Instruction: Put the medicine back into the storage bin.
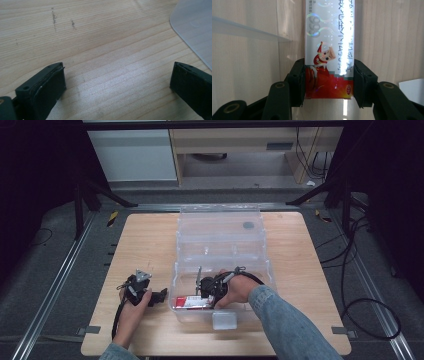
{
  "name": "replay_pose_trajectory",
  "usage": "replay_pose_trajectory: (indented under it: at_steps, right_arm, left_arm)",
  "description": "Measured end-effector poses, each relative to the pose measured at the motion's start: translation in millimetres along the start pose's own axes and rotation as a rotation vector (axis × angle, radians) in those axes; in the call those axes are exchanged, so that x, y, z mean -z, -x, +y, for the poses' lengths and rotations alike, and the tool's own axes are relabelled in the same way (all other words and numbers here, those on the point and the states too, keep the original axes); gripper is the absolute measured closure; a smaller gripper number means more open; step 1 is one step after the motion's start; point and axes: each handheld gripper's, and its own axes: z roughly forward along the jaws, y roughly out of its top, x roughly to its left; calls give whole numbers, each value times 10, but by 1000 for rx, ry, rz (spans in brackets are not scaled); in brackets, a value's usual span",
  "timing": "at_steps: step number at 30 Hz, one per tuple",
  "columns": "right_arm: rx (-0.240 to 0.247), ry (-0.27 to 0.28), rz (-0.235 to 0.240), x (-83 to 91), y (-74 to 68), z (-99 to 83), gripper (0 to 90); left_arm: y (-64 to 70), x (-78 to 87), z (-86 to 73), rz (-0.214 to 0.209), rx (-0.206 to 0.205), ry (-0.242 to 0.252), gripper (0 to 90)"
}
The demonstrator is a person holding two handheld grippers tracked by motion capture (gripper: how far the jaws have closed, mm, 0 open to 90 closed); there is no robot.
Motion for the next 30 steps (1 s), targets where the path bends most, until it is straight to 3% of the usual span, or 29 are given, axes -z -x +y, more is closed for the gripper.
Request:
replay_pose_trajectory:
  at_steps: [14,20,30]
  right_arm:
    - [-11,-14,1,-41,2,4,505]
    - [-24,-1,-2,-28,-6,21,451]
    - [-33,57,-54,135,-29,-5,555]
  left_arm:
    - [0,0,0,0,0,0,0]
    - [-1,1,0,2,-2,0,0]
    - [2,0,-1,0,3,0,0]
